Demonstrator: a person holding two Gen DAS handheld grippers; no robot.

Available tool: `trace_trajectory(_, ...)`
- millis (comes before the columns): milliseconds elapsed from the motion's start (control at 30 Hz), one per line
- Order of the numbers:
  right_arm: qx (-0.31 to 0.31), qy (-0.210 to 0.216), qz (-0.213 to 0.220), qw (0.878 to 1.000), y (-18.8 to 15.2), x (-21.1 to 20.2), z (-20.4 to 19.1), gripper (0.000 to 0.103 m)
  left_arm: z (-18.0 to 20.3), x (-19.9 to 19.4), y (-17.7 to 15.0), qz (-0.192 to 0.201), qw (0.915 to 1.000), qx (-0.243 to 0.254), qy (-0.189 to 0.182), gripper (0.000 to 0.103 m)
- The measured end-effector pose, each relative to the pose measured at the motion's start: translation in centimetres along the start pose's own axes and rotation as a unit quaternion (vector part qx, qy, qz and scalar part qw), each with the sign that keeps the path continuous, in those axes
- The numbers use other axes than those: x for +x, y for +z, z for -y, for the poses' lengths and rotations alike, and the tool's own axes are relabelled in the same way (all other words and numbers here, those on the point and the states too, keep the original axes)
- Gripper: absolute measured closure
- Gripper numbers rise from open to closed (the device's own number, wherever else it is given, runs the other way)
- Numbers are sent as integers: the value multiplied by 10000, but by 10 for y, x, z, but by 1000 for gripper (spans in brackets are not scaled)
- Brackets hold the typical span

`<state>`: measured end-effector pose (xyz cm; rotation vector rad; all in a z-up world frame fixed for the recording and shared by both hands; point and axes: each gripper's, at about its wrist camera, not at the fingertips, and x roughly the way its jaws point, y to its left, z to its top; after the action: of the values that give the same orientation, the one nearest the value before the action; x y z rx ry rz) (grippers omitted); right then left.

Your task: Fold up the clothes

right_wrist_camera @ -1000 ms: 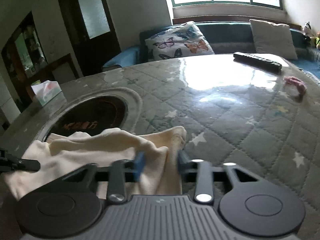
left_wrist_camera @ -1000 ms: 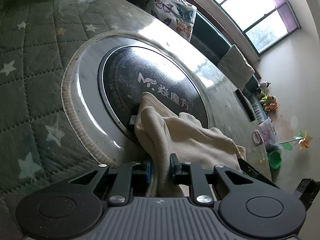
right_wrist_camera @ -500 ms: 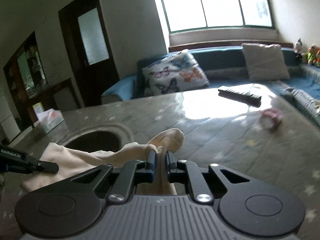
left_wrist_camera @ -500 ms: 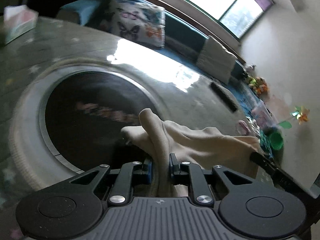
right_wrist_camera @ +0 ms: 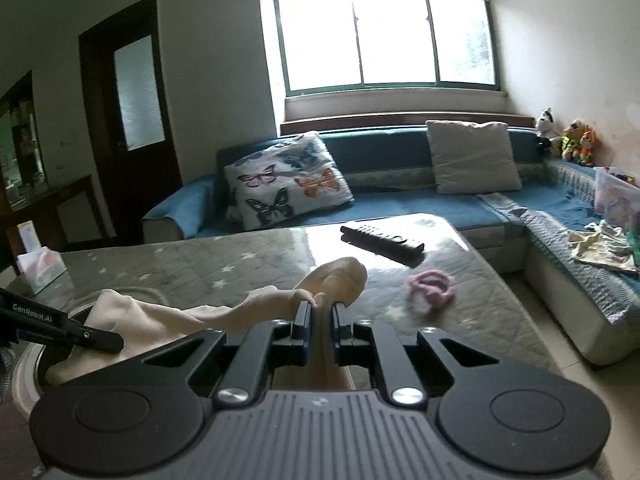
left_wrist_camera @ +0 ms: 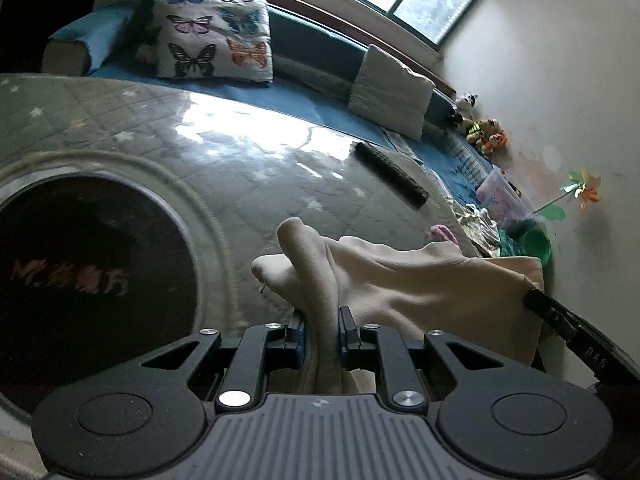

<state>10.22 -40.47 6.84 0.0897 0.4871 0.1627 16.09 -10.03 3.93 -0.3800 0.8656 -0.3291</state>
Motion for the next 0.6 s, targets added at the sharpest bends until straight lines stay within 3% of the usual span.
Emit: trace_trajectory(600, 203, -363, -138, 9990, -7, 15, 37, 94, 37, 46, 7, -275, 9982, 505, 149, 86)
